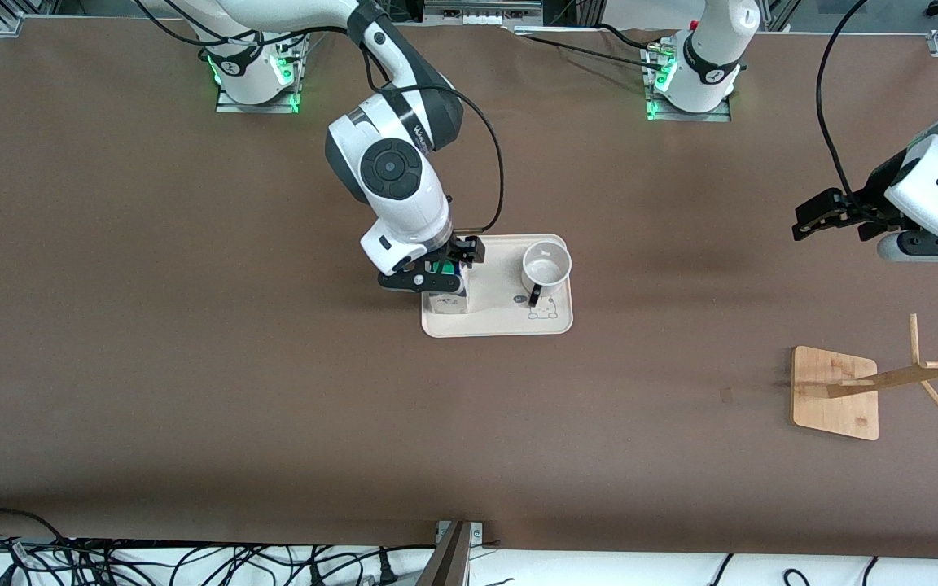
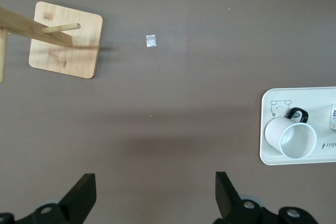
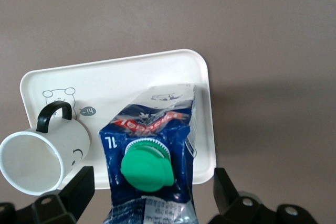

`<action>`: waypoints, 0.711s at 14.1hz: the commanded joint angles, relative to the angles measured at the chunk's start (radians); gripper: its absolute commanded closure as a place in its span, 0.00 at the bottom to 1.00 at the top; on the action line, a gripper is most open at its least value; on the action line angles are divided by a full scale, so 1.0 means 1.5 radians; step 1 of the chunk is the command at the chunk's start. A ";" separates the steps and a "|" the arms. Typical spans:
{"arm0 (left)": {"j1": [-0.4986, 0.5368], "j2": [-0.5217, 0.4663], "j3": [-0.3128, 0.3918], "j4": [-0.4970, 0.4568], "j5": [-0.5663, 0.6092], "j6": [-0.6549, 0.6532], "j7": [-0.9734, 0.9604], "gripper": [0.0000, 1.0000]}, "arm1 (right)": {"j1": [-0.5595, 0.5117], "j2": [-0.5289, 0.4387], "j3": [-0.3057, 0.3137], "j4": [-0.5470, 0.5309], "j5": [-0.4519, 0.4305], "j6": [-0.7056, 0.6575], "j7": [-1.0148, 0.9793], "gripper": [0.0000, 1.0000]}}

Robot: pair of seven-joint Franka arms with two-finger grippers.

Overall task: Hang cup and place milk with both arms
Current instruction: 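Close the right gripper on the milk carton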

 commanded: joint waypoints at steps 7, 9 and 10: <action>0.004 0.013 -0.005 0.018 0.008 -0.005 0.001 0.00 | -0.002 0.019 0.000 0.014 -0.003 0.010 -0.009 0.00; 0.004 0.013 -0.005 0.018 0.008 -0.005 0.001 0.00 | -0.002 0.018 0.000 0.014 -0.002 0.021 -0.004 0.00; 0.004 0.013 -0.005 0.018 0.008 -0.005 0.002 0.00 | -0.002 0.018 0.000 0.014 -0.002 0.023 -0.003 0.00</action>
